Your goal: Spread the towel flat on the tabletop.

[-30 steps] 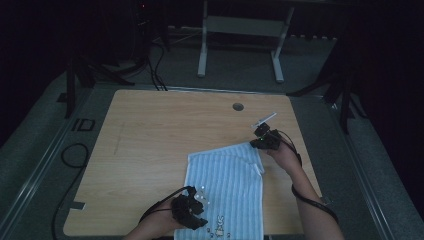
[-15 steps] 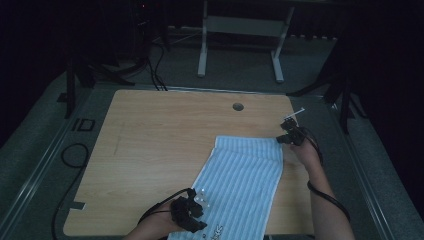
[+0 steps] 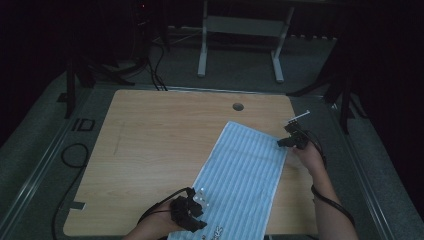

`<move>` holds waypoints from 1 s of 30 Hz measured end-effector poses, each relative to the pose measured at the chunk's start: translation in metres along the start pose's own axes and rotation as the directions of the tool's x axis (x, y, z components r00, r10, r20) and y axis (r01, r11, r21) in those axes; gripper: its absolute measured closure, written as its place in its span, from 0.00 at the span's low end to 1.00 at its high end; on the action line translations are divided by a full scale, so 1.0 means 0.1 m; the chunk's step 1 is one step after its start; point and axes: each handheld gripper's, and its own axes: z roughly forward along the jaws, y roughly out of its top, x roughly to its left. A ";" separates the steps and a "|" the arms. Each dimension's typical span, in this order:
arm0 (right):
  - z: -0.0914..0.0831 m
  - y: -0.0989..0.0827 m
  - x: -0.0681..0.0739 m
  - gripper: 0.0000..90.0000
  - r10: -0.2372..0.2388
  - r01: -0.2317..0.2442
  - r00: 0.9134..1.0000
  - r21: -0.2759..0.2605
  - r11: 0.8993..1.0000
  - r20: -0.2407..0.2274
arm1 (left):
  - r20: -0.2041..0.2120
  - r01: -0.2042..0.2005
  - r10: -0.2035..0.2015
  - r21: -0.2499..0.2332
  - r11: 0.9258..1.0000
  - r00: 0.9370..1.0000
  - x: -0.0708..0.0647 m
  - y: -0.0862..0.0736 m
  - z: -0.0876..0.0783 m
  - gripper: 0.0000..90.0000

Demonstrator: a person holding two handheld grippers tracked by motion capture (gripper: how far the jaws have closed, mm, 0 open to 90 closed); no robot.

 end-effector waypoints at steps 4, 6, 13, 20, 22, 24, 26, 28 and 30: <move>-0.12 -0.11 0.28 0.82 -0.040 0.039 0.999 -0.030 0.999 -0.035 | -0.033 0.017 -0.018 -0.025 1.000 0.999 0.13 0.08 -0.09 0.62; -0.13 -0.22 0.44 0.84 -0.061 0.060 0.996 -0.026 0.998 -0.065 | -0.046 0.016 -0.017 -0.028 0.999 0.999 0.20 0.13 -0.12 0.62; -0.20 -0.70 0.79 0.78 -0.072 0.066 0.990 -0.048 0.997 -0.122 | -0.085 0.040 -0.043 -0.036 0.999 0.995 0.53 0.34 -0.09 0.62; -0.27 -0.98 1.00 0.68 -0.100 0.097 0.990 -0.030 0.995 -0.097 | -0.113 0.047 -0.047 -0.003 0.999 0.993 0.72 0.47 0.11 0.59; -0.27 -1.02 1.06 0.68 -0.115 0.114 0.989 -0.017 0.993 -0.091 | -0.107 0.044 -0.043 0.006 0.999 0.993 0.74 0.49 0.17 0.59; -0.26 -1.04 1.08 0.68 -0.131 0.131 0.989 -0.004 0.991 -0.062 | -0.104 0.046 -0.046 -0.005 0.999 0.993 0.74 0.50 0.19 0.59; -0.21 -1.05 1.07 0.68 -0.129 0.130 0.990 0.014 0.991 -0.053 | -0.109 0.043 -0.044 -0.007 0.999 0.993 0.74 0.51 0.19 0.59; -0.19 -1.03 1.05 0.68 -0.126 0.127 0.990 0.012 0.992 -0.056 | -0.112 0.043 -0.043 -0.007 0.999 0.993 0.74 0.51 0.19 0.59; -0.18 -1.00 1.02 0.68 -0.128 0.129 0.990 0.021 0.991 -0.054 | -0.121 0.041 -0.041 -0.003 0.999 0.992 0.75 0.51 0.19 0.59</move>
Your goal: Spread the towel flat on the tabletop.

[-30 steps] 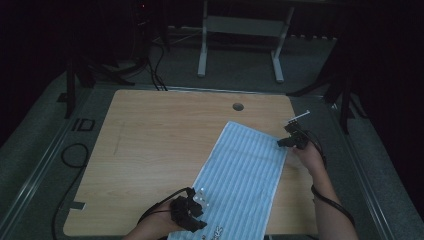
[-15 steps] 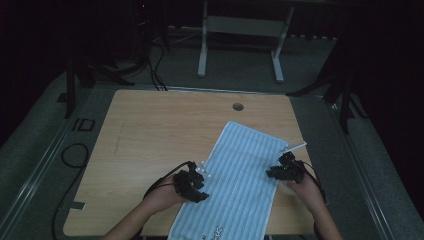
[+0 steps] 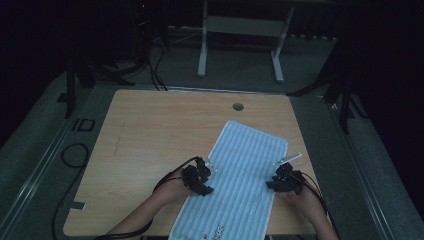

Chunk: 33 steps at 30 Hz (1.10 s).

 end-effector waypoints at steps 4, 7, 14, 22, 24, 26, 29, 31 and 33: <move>0.05 0.11 -0.10 0.68 -0.001 0.001 1.000 0.001 1.000 0.014 | 0.000 0.017 -0.017 -0.005 1.000 1.000 0.02 0.00 0.00 0.58; 0.12 0.25 -0.18 0.67 -0.015 0.014 1.000 0.007 1.000 0.024 | -0.002 0.019 -0.019 -0.004 1.000 1.000 0.02 -0.01 0.00 0.58; 0.27 0.56 -0.33 0.65 -0.022 0.022 0.999 0.006 1.000 0.031 | -0.011 0.021 -0.021 -0.009 1.000 1.000 0.00 -0.02 -0.01 0.57; 0.41 0.86 -0.39 0.62 -0.043 0.043 0.999 0.010 0.999 0.024 | -0.025 0.031 -0.031 -0.002 1.000 0.999 0.04 -0.02 -0.02 0.57; 0.46 0.96 -0.40 0.61 -0.037 0.037 0.999 0.019 0.999 0.023 | -0.028 0.041 -0.041 -0.008 0.999 0.999 0.06 -0.03 -0.01 0.57; 0.47 1.00 -0.40 0.60 -0.034 0.034 0.999 0.026 0.999 0.024 | -0.032 0.040 -0.040 -0.006 0.999 0.999 0.08 -0.02 -0.02 0.57; 0.44 1.01 -0.36 0.57 -0.036 0.035 0.999 0.036 0.999 0.030 | -0.047 0.041 -0.042 -0.022 0.999 0.998 0.09 -0.02 -0.08 0.55; 0.37 0.98 -0.29 0.58 -0.046 0.046 0.999 0.012 0.999 0.005 | -0.051 0.053 -0.056 -0.046 0.998 0.997 0.11 -0.03 -0.11 0.54; 0.31 0.92 -0.22 0.64 -0.063 0.063 0.998 0.002 0.998 -0.001 | -0.061 0.060 -0.063 -0.052 0.997 0.996 0.14 -0.05 -0.13 0.54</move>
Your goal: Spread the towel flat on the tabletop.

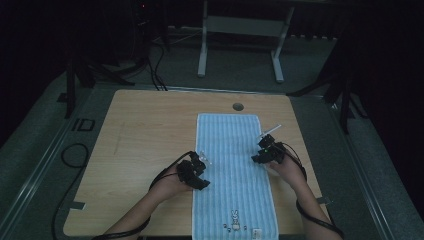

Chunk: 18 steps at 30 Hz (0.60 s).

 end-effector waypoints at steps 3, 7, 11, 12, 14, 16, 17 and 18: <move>-0.03 -0.07 0.07 0.65 -0.016 0.016 1.000 -0.004 1.000 -0.002 | -0.003 0.012 -0.012 0.003 1.000 1.000 0.03 -0.02 -0.01 0.54; -0.03 -0.23 0.15 0.64 -0.018 0.018 1.000 0.010 1.000 -0.011 | -0.010 0.014 -0.014 0.025 1.000 1.000 0.05 -0.05 0.03 0.54; -0.02 -0.36 0.19 0.61 -0.003 0.003 1.000 -0.002 1.000 -0.007 | 0.000 0.006 -0.006 0.035 0.999 1.000 0.03 -0.08 0.06 0.54; -0.04 -0.40 0.21 0.59 -0.008 0.008 1.000 -0.002 1.000 -0.006 | -0.001 -0.005 0.005 0.042 0.999 1.000 0.01 -0.08 0.06 0.54; -0.06 -0.43 0.24 0.58 -0.013 0.013 1.000 -0.002 1.000 -0.001 | -0.009 -0.027 0.028 0.053 0.998 1.000 -0.03 -0.09 0.05 0.54; -0.07 -0.47 0.26 0.58 -0.014 0.014 1.000 0.002 1.000 -0.001 | -0.009 -0.036 0.037 0.056 0.998 0.999 -0.07 -0.10 0.05 0.54; -0.08 -0.49 0.28 0.58 -0.014 0.014 1.000 -0.001 1.000 -0.002 | -0.009 -0.036 0.037 0.056 0.998 0.999 -0.07 -0.10 0.05 0.54; -0.09 -0.51 0.29 0.57 -0.016 0.016 1.000 0.000 1.000 -0.005 | -0.005 -0.045 0.046 0.061 0.997 0.999 -0.11 -0.12 0.04 0.54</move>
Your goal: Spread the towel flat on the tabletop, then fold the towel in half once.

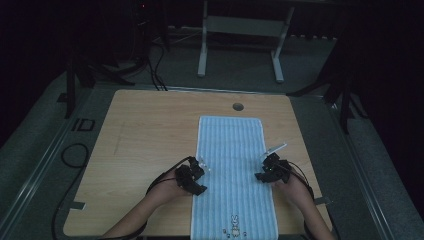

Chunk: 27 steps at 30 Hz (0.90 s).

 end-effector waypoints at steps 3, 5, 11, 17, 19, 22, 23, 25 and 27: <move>-0.02 -0.03 0.03 0.56 -0.003 0.003 1.000 0.009 1.000 -0.007 | 0.002 -0.009 0.009 0.007 1.000 1.000 -0.03 -0.01 -0.01 0.54; -0.03 -0.03 0.04 0.55 -0.004 0.004 1.000 0.017 1.000 -0.017 | 0.007 -0.022 0.022 0.015 1.000 1.000 -0.08 -0.03 -0.02 0.54; -0.20 -0.02 -0.02 0.47 -0.001 0.001 0.999 -0.004 1.000 -0.036 | 0.001 -0.029 0.029 0.023 0.999 1.000 -0.09 -0.04 -0.15 0.50; -0.43 0.04 -0.25 0.47 0.005 -0.005 1.000 0.001 1.000 0.006 | -0.047 0.045 -0.045 0.005 0.999 0.998 0.21 -0.03 -0.30 0.49; -0.44 0.05 -0.29 0.48 0.013 -0.013 1.000 0.003 1.000 0.014 | -0.098 0.093 -0.091 0.016 0.996 0.991 0.37 0.00 -0.34 0.49; -0.44 0.12 -0.43 0.48 0.037 -0.038 0.998 0.019 0.999 0.048 | -0.114 0.133 -0.134 -0.021 0.991 0.984 0.55 0.07 -0.38 0.49; -0.42 0.15 -0.47 0.48 0.045 -0.045 0.998 0.016 0.999 0.054 | -0.103 0.141 -0.144 -0.034 0.989 0.984 0.62 0.10 -0.39 0.49; -0.37 0.21 -0.54 0.48 0.070 -0.071 0.996 0.021 0.997 0.051 | -0.087 0.150 -0.152 -0.033 0.988 0.984 0.69 0.15 -0.36 0.46; -0.31 0.25 -0.60 0.48 0.084 -0.086 0.995 0.025 0.996 0.058 | -0.096 0.163 -0.165 -0.026 0.986 0.982 0.76 0.22 -0.31 0.45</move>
